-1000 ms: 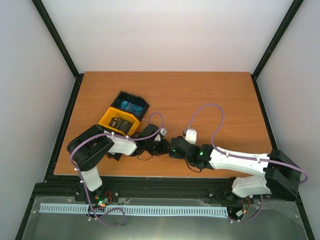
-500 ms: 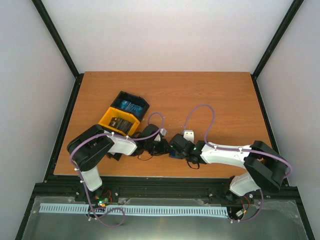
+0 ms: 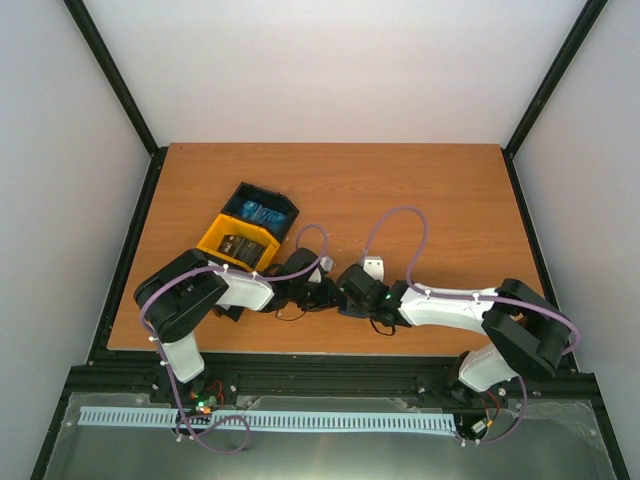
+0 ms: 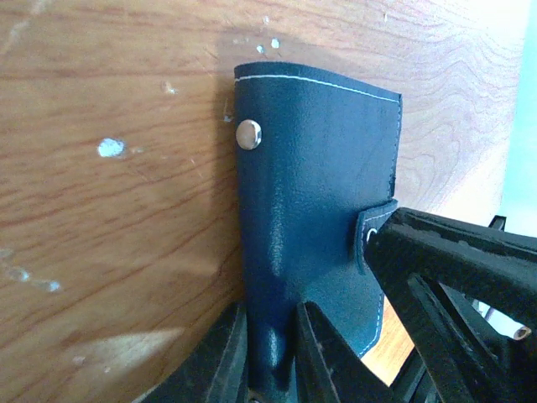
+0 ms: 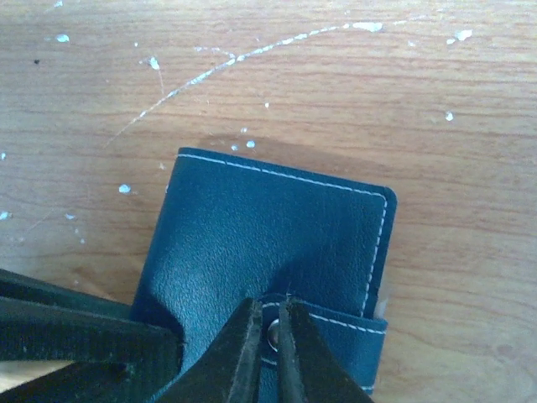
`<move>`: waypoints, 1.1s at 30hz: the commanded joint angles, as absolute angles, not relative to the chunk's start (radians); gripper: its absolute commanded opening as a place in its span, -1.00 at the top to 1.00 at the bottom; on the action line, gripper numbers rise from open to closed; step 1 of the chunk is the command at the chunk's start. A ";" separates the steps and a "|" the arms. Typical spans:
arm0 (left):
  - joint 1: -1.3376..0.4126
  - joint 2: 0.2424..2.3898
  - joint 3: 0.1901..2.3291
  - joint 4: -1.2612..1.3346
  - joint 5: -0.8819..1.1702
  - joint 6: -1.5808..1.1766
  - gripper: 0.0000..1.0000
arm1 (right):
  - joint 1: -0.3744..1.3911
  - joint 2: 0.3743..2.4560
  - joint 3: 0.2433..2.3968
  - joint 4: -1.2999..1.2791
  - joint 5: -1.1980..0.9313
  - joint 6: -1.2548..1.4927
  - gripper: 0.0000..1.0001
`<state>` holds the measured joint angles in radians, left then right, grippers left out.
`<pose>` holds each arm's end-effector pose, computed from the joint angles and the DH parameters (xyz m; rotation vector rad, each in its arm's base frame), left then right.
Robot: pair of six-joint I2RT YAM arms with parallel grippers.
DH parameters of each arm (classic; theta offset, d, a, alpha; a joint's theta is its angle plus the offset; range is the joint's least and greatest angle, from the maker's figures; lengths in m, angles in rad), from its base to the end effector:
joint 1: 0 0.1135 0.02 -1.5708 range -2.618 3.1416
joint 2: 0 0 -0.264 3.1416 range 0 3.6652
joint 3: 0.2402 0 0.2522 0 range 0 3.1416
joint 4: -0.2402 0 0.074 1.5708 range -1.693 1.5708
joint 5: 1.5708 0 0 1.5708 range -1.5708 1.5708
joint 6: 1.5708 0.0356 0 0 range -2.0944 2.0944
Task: Put the credit cards into the card holder
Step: Close the card holder at the center of the board.
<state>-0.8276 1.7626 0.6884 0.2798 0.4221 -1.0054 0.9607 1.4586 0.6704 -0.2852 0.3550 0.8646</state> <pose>0.2020 -0.2414 0.1099 -0.0041 2.7313 -1.2377 0.1574 0.2035 0.1501 -0.0064 2.5559 0.2328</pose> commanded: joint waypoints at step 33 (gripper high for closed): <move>-0.833 1.790 0.685 0.190 0.363 -0.985 0.68 | 0.945 1.532 0.701 -0.361 0.310 0.840 0.74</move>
